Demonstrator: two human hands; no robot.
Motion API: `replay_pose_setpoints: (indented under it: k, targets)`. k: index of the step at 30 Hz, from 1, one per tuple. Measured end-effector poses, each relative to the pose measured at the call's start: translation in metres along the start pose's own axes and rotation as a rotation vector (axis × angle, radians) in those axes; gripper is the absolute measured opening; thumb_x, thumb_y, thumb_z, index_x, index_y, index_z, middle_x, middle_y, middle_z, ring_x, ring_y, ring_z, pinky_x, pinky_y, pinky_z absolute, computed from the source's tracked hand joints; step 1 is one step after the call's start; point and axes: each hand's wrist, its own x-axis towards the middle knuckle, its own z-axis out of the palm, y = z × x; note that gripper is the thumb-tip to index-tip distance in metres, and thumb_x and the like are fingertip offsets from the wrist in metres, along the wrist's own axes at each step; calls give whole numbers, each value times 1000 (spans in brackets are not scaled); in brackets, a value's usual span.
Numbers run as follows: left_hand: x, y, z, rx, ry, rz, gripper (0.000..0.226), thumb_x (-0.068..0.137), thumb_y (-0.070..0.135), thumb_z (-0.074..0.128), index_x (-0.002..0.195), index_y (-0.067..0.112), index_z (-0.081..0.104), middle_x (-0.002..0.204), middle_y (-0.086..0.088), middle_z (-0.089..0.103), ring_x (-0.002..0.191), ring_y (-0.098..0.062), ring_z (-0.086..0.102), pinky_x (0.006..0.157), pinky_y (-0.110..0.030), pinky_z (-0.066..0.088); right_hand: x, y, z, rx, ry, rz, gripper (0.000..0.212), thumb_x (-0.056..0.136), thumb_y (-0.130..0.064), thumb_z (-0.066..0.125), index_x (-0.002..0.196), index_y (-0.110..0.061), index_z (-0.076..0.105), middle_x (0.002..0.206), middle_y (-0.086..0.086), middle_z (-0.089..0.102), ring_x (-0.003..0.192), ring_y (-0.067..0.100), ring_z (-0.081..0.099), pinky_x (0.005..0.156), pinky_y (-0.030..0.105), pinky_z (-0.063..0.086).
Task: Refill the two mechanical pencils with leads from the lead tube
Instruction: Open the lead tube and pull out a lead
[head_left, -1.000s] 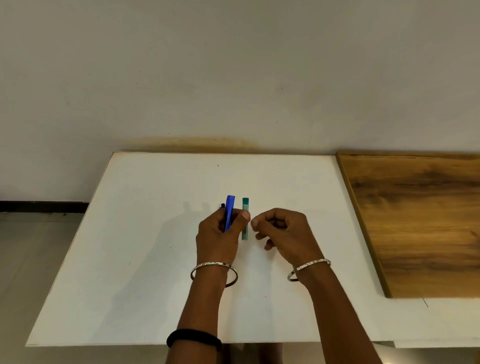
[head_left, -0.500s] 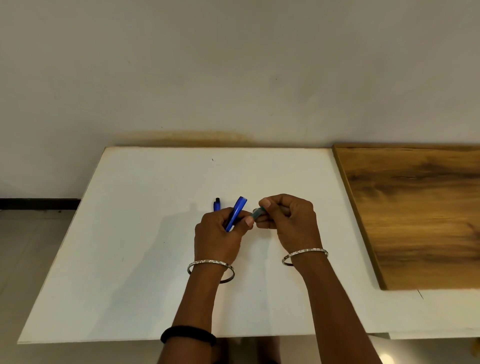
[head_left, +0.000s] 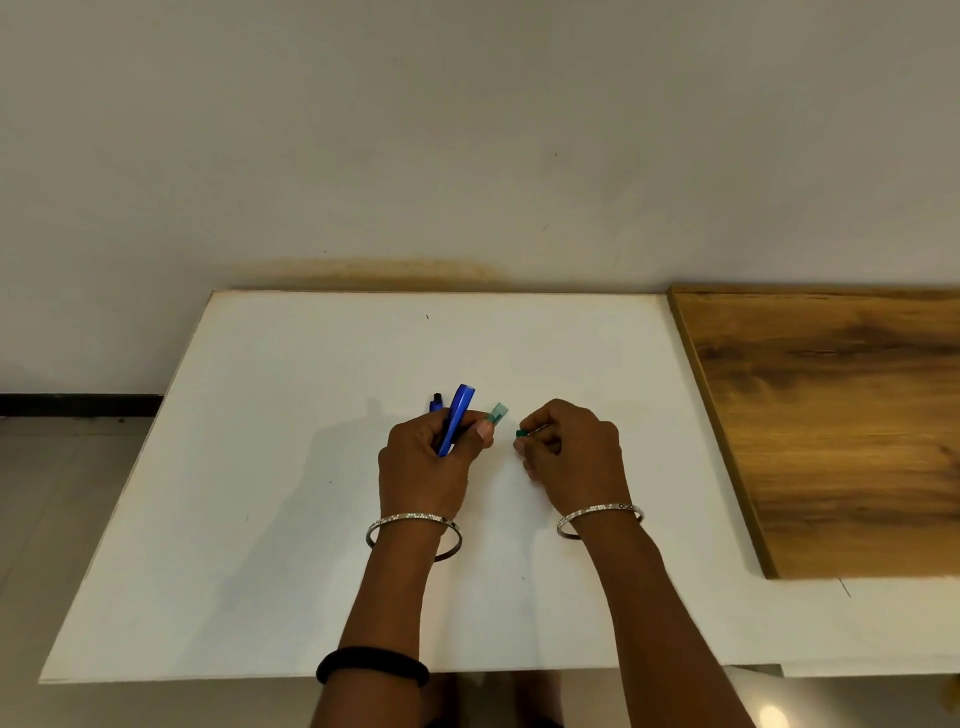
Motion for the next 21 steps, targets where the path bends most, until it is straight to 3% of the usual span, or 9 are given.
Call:
replay_pose_setpoints:
  k: [5, 9, 12, 15, 18, 21]
  targets:
    - [0, 0, -2, -17, 4, -23, 15, 76, 33, 75, 87, 23, 76, 82, 2, 73, 78, -12, 64, 68, -16, 44, -2, -1, 2, -144, 13, 59, 7, 77, -21, 76, 83, -18, 74, 84, -1, 73, 85, 21, 66, 72, 23, 44]
    - [0, -1, -2, 0, -4, -19, 14, 74, 37, 76, 86, 30, 76, 77, 5, 71, 71, -10, 61, 64, -17, 44, -2, -3, 1, -129, 71, 92, 12, 77, -21, 77, 87, -16, 74, 81, 0, 71, 81, 19, 65, 76, 29, 50]
    - [1, -2, -4, 27, 2, -6, 13, 73, 39, 76, 84, 32, 76, 75, 6, 71, 69, -11, 61, 62, -17, 44, 0, -6, -5, 286, 114, 163, 3, 82, -15, 73, 80, -13, 75, 69, 5, 73, 60, 18, 69, 69, 33, 59]
    - [1, -4, -4, 106, 0, 22, 18, 73, 42, 75, 86, 30, 77, 71, 11, 69, 63, -7, 57, 56, -12, 40, 1, -7, -13, 698, -61, 209, 11, 85, -14, 72, 90, -5, 76, 81, 16, 76, 69, 22, 72, 73, 31, 60]
    - [0, -4, -3, 176, -2, 64, 20, 73, 44, 74, 88, 30, 76, 65, 19, 62, 56, -4, 51, 53, -10, 36, -2, -6, -16, 794, -238, 182, 16, 86, -10, 70, 98, -2, 75, 90, 18, 76, 77, 23, 72, 76, 27, 59]
    - [0, -3, -3, 206, 8, 118, 23, 73, 43, 74, 90, 28, 76, 67, 16, 64, 57, -4, 51, 55, -8, 37, -3, -3, -17, 827, -268, 204, 14, 85, -1, 67, 98, 0, 74, 85, 15, 76, 73, 19, 73, 71, 23, 59]
